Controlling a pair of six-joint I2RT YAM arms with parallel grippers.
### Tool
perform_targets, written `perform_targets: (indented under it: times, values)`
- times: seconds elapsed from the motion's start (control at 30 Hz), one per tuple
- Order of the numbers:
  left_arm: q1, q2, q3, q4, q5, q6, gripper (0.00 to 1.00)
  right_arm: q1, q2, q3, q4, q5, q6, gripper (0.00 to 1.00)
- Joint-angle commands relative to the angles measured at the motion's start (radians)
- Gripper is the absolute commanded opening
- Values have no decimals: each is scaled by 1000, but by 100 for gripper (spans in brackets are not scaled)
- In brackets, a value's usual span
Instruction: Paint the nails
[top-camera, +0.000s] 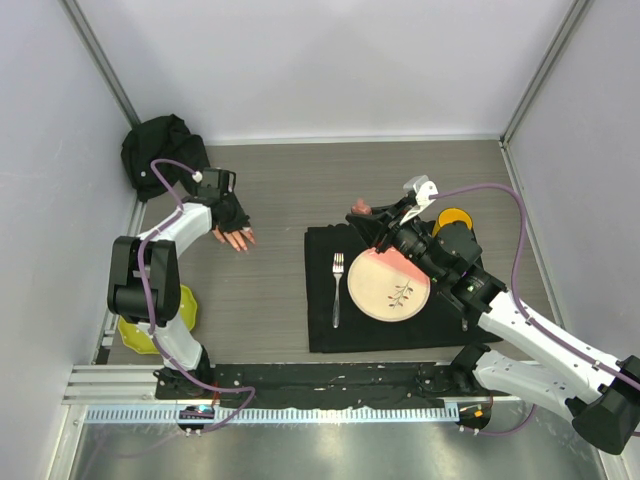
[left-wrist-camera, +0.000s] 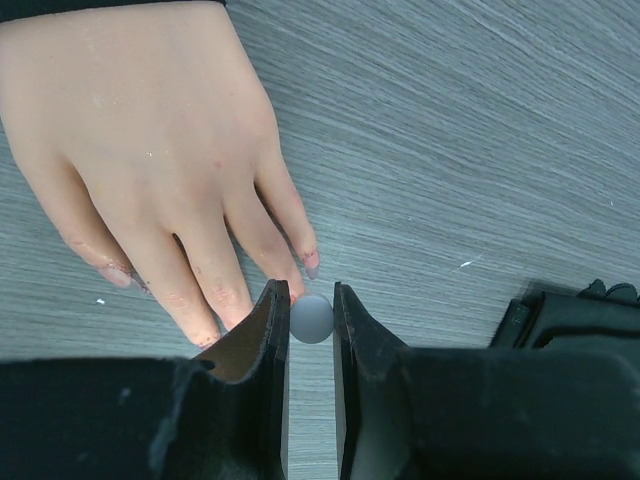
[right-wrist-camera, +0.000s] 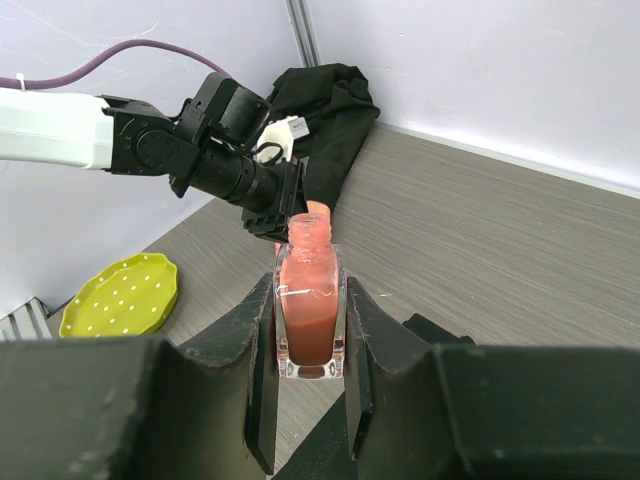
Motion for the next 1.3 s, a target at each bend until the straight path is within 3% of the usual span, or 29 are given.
perform_targets:
  times: [0.0, 1.27]
  values:
    - [-3, 8, 20, 25, 3, -3, 0, -4, -12, 4, 66, -9, 10, 1]
    - [-32, 5, 1, -13, -47, 13, 0, -5, -26, -2, 63, -9, 9, 1]
